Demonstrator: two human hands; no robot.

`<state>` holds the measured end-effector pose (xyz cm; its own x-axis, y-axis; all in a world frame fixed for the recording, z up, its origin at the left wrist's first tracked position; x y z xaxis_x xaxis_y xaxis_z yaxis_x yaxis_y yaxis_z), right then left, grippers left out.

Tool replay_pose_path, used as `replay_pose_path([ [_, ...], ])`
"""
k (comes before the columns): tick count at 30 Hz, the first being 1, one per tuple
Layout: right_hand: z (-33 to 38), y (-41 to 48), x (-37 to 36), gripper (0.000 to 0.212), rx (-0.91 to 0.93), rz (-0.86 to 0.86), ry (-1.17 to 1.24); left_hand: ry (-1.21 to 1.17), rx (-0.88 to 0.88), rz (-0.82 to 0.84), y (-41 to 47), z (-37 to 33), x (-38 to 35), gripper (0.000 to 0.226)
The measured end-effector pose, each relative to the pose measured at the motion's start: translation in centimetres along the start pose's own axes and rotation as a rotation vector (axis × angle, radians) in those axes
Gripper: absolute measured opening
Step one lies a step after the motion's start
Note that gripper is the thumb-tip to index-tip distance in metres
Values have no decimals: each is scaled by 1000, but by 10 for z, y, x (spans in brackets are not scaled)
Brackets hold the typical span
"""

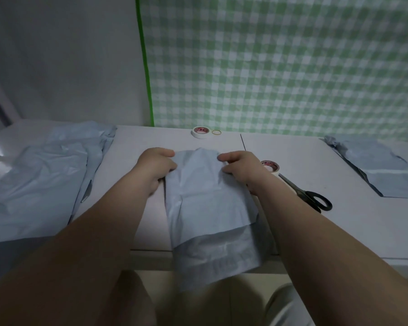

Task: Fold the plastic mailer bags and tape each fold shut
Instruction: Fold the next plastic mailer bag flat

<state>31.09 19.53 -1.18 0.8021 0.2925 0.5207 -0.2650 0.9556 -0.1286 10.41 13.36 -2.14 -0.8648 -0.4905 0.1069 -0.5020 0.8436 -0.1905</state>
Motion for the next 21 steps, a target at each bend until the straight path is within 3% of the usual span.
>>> replay_pose_path([
  [4, -1, -4, 20, 40, 47, -122, -332, -9, 9, 226, -8, -3, -28, 55],
  [7, 3, -22, 26, 49, 120, -137, -576, 329, -188, 217, -29, -16, -34, 62],
  [10, 12, -57, 22, 62, 285, -27, -621, 703, -382, 300, -78, -20, -37, 74],
  [14, 3, -99, 3, 76, 446, 197, -734, 907, -459, 434, -132, 1, -38, 86],
  [16, 0, -108, -1, 70, 495, 149, -791, 942, -523, 374, -140, 8, -37, 75],
  [19, 13, -119, 0, 36, 733, -107, -865, 974, -660, 175, -146, 2, -34, 41],
  [21, 17, -119, 2, 28, 788, -247, -938, 1018, -685, 61, -146, -3, -31, 30],
])
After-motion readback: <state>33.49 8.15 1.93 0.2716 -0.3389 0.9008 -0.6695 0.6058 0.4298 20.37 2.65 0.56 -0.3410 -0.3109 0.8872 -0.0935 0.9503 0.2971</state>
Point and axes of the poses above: each hand's wrist, its own y-axis towards the middle knuckle, its own x-axis out of the back of the hand, z = x × y, the point moved 6 cm from there along y, towards the middle knuckle, and after that the axes turned 5 degrees about -y, right-handed, at the moved point
